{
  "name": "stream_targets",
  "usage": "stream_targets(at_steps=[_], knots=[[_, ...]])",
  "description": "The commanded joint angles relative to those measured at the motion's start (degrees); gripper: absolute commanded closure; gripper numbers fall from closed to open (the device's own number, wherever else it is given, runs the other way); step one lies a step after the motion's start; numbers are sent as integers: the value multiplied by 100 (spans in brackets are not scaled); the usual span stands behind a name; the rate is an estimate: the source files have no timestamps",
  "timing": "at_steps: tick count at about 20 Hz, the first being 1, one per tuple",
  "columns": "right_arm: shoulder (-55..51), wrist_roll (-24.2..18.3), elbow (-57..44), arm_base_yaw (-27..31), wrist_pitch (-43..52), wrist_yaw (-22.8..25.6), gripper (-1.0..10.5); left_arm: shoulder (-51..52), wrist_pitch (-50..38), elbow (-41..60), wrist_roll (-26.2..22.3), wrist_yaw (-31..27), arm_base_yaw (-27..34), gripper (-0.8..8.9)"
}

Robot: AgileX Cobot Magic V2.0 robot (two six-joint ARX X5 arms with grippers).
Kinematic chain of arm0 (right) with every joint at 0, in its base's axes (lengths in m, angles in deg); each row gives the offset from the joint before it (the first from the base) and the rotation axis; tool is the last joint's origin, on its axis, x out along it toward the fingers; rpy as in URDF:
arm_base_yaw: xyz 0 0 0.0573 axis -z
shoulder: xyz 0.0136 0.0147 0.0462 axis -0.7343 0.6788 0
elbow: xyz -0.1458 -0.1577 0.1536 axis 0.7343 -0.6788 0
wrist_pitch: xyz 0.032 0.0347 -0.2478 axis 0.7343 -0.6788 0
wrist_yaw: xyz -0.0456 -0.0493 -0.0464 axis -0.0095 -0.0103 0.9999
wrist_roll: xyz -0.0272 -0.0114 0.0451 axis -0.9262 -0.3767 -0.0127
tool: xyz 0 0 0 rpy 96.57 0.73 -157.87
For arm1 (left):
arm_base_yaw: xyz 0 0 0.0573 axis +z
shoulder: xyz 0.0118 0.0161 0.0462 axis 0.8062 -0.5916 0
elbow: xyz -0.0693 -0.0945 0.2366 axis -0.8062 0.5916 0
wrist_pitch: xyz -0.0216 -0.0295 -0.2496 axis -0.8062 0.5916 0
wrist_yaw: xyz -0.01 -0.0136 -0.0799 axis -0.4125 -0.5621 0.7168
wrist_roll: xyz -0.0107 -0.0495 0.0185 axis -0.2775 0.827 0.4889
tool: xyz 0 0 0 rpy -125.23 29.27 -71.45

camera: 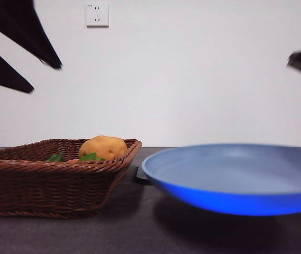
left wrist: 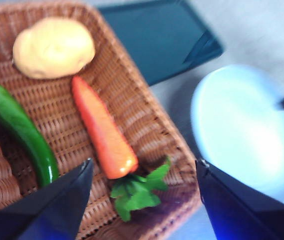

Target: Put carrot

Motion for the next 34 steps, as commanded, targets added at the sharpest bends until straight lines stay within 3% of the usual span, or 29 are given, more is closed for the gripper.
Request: stream_targets(at_steps=[1, 13, 16, 23, 29, 31, 34], knots=[[-444, 20, 74, -13, -153, -15, 941, -597, 42, -310, 35, -413, -291, 452], [-1744, 234, 74, -13, -385, -15, 941, -3569, 439, -1897, -39, -1456, -831, 452], [-1744, 234, 74, -13, -385, -15, 941, -3766, 446, -1897, -46, -1458, -841, 470], [-1744, 210, 74, -13, -380, -13, 941, -3910, 695, -1897, -216, -1445, -942, 714], [-1740, 212, 74, -13, -380, 4, 941, -3206, 1189, -2277, -205, -1447, -835, 715], [-1725, 234, 74, -13, -380, -17, 941, -2573, 1198, -2559, -149, -1274, -866, 714], [-1628, 343, 74, -15, -376, -22, 941, -1954, 446, -2715, -118, 160, -1316, 714]])
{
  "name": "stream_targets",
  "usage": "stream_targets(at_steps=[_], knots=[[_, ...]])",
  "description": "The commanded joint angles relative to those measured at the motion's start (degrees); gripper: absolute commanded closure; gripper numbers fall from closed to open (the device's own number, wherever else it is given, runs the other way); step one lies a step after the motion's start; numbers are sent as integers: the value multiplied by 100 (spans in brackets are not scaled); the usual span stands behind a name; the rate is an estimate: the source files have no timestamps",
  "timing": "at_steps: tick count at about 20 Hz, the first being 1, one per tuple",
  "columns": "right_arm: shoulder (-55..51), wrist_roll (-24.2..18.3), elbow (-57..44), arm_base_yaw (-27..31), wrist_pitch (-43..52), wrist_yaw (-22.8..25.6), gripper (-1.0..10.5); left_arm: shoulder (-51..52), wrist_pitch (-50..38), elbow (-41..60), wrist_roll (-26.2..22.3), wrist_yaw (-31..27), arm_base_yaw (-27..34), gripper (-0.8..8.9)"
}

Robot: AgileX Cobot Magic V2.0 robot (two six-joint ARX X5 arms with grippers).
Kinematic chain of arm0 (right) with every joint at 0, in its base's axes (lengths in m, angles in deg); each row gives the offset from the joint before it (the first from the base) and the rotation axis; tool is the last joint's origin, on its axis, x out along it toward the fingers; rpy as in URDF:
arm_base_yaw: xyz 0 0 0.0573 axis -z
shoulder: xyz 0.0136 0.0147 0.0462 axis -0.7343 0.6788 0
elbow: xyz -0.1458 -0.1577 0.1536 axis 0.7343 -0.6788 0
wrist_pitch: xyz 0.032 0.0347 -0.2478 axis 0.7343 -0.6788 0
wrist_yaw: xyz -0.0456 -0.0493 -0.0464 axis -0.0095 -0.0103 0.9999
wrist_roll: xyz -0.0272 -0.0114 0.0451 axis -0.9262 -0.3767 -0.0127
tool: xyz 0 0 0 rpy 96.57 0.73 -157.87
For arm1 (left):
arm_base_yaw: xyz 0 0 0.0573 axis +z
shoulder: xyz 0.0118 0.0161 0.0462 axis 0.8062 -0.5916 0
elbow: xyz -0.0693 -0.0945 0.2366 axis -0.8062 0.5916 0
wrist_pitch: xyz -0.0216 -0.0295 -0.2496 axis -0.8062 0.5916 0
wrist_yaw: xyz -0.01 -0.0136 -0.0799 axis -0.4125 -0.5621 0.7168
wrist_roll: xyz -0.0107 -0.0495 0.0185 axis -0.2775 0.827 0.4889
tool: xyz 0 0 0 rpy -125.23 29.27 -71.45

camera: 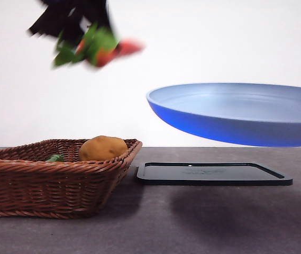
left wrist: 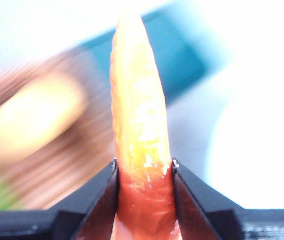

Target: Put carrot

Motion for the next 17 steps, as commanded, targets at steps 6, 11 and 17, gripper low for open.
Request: stream_targets(at_steps=[6, 11, 17], knots=[[494, 96, 74, -20, 81, -37, 941, -597, -691, -76, -31, 98, -1784, 714], [625, 90, 74, -20, 79, -55, 941, -1342, -675, -76, -31, -48, -2179, 714], [623, 92, 74, -20, 79, -66, 941, -1757, -651, -76, -37, -50, -2218, 699]])
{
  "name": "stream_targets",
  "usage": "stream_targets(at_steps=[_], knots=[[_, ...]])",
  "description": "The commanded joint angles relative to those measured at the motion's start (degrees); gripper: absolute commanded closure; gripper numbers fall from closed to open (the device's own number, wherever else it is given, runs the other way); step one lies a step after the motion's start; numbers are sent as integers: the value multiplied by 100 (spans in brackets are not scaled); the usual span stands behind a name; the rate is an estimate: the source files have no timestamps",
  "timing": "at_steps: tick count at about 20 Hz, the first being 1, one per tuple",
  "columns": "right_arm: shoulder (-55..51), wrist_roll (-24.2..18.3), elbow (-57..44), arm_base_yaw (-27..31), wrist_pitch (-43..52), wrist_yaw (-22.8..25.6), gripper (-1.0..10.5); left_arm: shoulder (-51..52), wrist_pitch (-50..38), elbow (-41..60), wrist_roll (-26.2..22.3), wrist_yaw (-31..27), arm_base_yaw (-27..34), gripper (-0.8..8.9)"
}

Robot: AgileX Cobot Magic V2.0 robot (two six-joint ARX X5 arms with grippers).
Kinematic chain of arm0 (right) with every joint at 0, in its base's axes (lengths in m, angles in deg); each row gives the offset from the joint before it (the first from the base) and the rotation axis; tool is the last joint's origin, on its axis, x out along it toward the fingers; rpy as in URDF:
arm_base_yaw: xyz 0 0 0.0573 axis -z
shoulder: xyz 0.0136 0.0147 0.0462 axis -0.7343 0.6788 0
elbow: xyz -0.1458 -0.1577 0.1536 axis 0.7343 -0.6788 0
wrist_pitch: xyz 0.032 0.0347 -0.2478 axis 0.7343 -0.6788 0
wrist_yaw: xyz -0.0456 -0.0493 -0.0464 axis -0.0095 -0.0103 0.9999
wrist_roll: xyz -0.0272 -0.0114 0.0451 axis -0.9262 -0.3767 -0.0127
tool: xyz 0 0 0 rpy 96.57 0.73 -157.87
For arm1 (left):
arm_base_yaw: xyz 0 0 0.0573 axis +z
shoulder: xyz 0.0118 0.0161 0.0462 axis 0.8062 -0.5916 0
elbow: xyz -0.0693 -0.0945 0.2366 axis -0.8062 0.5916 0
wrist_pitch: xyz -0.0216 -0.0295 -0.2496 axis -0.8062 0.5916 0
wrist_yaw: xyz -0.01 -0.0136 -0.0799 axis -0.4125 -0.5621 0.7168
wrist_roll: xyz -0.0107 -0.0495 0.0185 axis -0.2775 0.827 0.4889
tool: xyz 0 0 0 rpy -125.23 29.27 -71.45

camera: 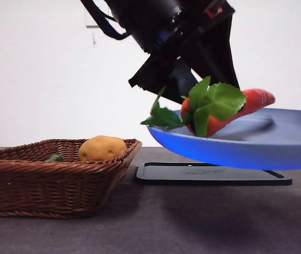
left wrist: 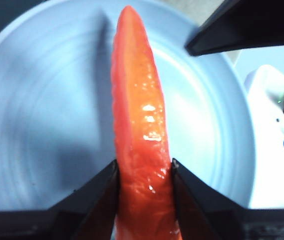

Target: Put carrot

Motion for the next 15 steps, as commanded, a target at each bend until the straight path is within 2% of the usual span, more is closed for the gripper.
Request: stream_targets(at_steps=[1, 3, 4, 10, 15], knots=[[35, 52, 74, -15, 74, -46, 941, -111, -50, -76, -42, -9, -87, 658], [35, 52, 74, -15, 74, -46, 941, -111, -52, -76, -42, -13, -90, 587], [35, 50, 74, -15, 74, -44, 941, -111, -55, -76, -39, 0, -98, 581], [170, 42, 76, -7, 83, -7, 941, 129, 22, -76, 122, 0, -61, 581], [1113, -70, 199, 149, 638, -33, 941, 1134, 503, -76, 129, -42, -39, 581]])
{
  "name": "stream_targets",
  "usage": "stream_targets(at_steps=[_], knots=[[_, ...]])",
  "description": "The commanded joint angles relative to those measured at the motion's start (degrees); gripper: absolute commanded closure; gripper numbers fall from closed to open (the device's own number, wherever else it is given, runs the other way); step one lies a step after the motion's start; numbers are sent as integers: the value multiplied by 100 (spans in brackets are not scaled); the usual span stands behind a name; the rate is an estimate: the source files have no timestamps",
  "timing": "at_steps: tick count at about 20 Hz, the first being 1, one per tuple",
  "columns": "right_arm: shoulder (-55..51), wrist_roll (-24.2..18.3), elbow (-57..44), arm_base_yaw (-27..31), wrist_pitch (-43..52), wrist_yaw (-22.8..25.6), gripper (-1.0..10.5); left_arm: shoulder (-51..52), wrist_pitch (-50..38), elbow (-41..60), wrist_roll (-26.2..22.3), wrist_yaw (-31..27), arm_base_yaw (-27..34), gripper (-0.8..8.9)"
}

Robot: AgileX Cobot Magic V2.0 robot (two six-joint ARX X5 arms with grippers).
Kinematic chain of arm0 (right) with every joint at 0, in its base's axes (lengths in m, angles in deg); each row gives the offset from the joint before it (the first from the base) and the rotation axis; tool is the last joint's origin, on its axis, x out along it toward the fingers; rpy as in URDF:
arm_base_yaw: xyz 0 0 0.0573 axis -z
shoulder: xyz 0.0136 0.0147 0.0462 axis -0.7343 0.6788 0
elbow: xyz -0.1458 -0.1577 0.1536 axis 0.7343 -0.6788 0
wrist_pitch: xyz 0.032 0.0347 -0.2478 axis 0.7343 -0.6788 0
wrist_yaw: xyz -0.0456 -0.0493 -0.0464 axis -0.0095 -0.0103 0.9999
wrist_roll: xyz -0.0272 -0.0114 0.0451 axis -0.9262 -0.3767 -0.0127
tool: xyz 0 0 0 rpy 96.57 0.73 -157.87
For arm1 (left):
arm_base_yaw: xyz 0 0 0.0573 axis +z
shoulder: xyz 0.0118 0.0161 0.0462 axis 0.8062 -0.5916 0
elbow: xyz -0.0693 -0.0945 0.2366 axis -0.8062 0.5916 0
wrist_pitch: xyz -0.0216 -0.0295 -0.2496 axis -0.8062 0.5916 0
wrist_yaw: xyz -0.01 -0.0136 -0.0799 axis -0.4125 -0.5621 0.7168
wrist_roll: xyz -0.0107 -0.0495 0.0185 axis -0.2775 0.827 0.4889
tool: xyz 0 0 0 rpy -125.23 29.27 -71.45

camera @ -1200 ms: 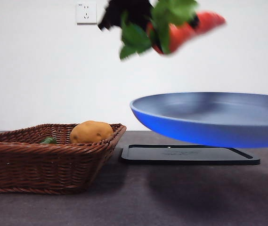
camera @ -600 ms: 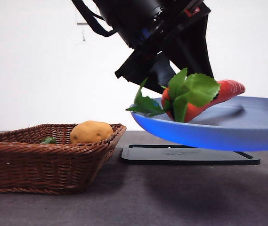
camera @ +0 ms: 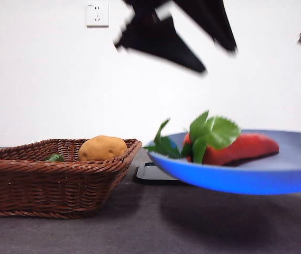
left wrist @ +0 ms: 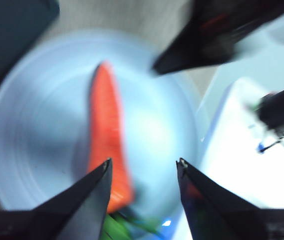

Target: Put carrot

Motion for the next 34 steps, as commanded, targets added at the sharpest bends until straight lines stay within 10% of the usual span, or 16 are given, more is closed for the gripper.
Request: stream_targets(at_steps=[1, 17, 26, 34], knots=[[527, -48, 254, 90, 507, -42, 941, 450, 236, -79, 42, -144, -35, 581], [4583, -22, 3641, 603, 1104, -42, 941, 2682, 1414, -79, 339, -1357, -37, 581], [4931, -33, 3657, 603, 1095, -20, 764, 2625, 1346, -79, 299, -2275, -35, 581], [3891, -533, 3657, 597, 417, 2, 754, 2612, -422, -79, -1047, -3950, 79, 582]])
